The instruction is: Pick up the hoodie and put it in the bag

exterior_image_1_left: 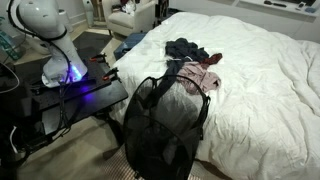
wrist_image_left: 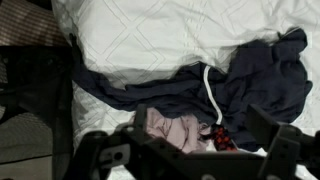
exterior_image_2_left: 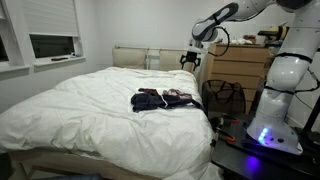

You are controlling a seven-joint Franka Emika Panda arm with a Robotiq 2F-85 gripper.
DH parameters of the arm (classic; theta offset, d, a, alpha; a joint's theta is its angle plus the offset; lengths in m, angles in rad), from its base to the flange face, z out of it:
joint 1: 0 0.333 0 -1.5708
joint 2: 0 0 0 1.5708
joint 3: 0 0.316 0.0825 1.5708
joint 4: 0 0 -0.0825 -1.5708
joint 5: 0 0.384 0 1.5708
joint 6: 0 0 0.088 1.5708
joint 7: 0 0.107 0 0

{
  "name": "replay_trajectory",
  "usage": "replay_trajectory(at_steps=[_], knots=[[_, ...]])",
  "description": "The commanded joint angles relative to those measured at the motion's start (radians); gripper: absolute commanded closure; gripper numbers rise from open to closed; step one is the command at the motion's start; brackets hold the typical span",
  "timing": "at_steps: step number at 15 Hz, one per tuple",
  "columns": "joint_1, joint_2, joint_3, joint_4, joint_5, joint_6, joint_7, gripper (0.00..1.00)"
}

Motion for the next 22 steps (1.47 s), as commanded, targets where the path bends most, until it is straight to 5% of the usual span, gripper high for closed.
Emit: replay_trajectory(at_steps=[1, 11, 22], knots=[[-0.005, 0.065, -0.022, 0.004, -0.013, 0.105, 0.173, 0.0], [-0.008, 0.207, -0.129, -0.076, 0.047, 0.222, 0.566, 0.0], [-0.025, 0.507, -0.192, -0.043, 0.187, 0.501, 0.604, 0.0]])
